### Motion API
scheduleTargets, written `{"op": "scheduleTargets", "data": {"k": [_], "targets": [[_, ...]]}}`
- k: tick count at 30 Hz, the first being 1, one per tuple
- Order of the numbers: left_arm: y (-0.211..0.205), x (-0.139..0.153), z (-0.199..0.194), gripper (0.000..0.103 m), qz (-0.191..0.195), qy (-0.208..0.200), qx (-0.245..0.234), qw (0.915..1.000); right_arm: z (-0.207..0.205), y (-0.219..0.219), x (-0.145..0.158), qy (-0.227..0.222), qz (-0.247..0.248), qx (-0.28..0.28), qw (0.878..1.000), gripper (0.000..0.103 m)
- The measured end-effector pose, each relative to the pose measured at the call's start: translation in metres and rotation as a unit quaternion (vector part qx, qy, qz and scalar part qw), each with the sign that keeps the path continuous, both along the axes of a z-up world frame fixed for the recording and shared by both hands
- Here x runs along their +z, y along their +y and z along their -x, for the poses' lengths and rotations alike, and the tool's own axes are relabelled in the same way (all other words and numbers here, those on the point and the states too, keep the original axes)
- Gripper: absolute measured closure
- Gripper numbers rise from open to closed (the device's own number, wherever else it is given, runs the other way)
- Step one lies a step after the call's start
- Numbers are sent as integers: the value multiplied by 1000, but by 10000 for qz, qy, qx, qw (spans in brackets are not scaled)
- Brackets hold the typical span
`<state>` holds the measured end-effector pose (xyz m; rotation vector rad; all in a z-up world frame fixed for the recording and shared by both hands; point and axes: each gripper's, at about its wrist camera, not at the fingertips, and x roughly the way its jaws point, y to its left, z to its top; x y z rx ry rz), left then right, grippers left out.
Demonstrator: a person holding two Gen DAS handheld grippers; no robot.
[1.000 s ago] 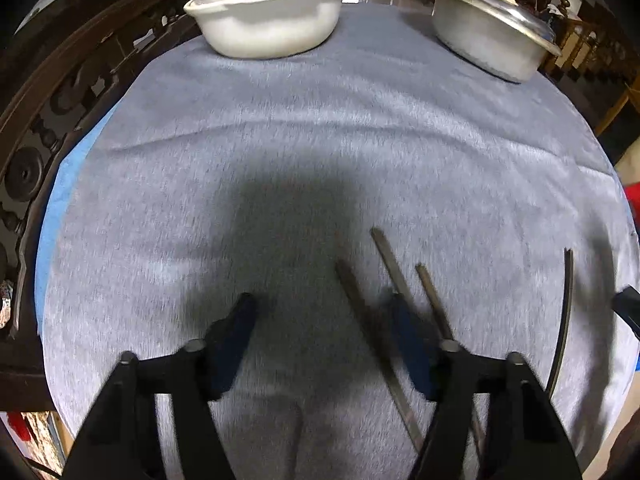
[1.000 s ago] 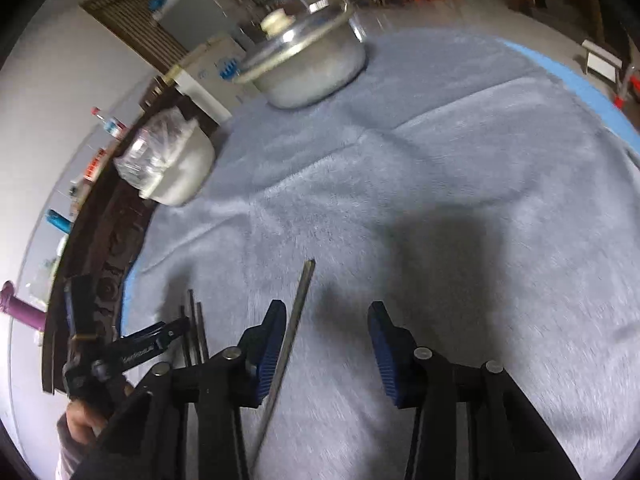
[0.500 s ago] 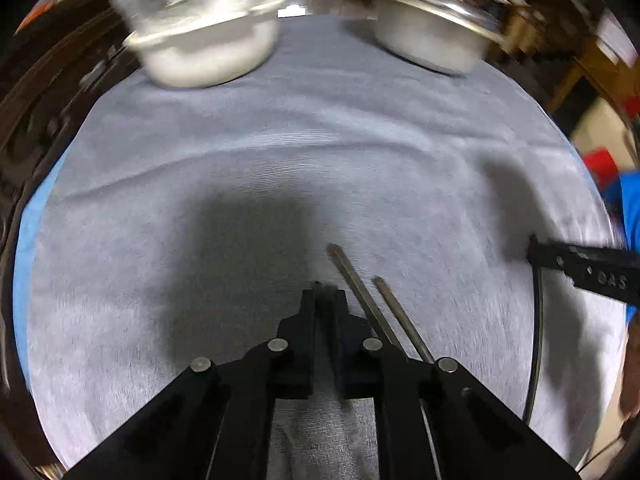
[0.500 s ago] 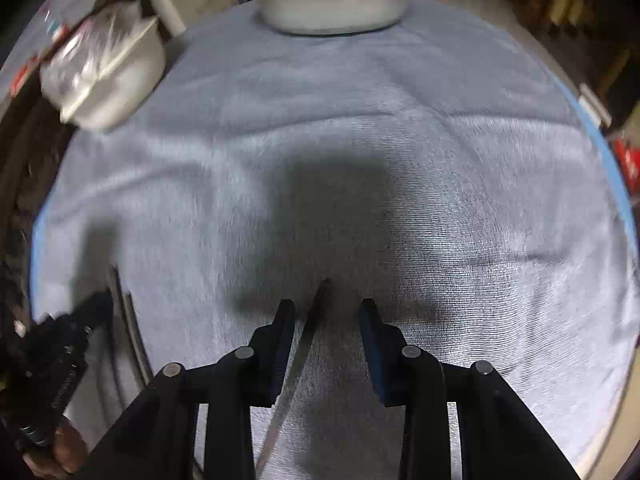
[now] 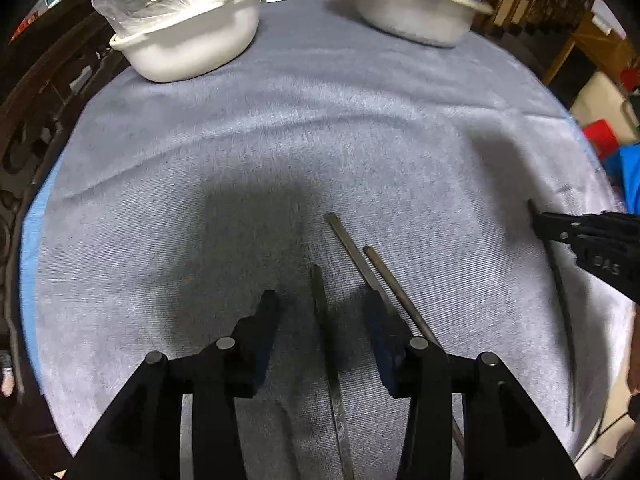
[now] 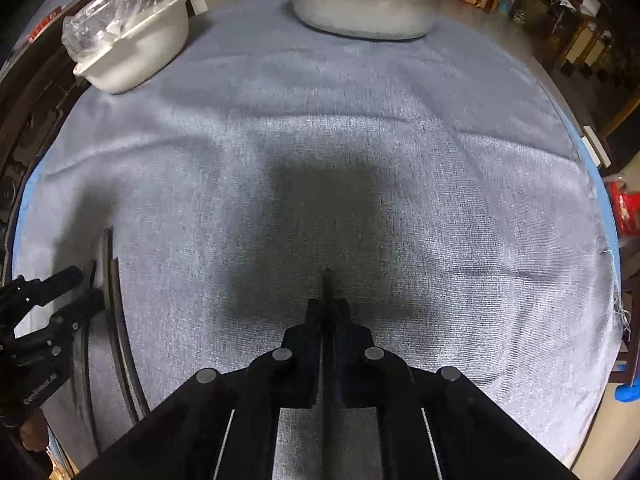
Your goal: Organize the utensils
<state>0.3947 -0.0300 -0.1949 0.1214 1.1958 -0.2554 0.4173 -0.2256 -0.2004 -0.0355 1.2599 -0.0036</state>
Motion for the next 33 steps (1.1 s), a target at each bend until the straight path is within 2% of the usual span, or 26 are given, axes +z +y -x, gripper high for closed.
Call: {"op": "scheduleTargets", "data": {"k": [4, 6, 7, 8, 12, 17, 22, 27, 33], "targets": [[-1, 0, -1, 59, -32, 31, 80, 10000, -7, 7, 3, 130, 122, 91, 9998, 96], [1, 1, -3, 70, -46, -43, 95, 9999, -8, 10, 4, 128, 178, 118, 9997, 95], [3, 2, -3, 87, -25, -74, 75, 9999, -8, 13, 3, 105, 218, 153, 9996, 95], [4, 2, -3, 93, 23, -79, 53, 10000, -7, 15, 3, 67, 275, 200, 9994, 96], [12, 2, -4, 96, 126, -69, 23, 9999, -6, 16, 4, -36, 155, 138, 9998, 96], [15, 1, 7, 98, 259, -129, 115, 9995, 6, -6, 9, -262, -473, -124, 9985, 96], [36, 24, 25, 98, 580, -491, 431, 9962, 32, -34, 26, -707, -901, -371, 9927, 96], [60, 54, 51, 98, 909, -950, 753, 9885, 65, -58, 46, -1167, -1084, -499, 9860, 96], [80, 80, 72, 98, 1120, -1218, 891, 9822, 107, -70, 75, -1611, -1245, -677, 9767, 96]]}}
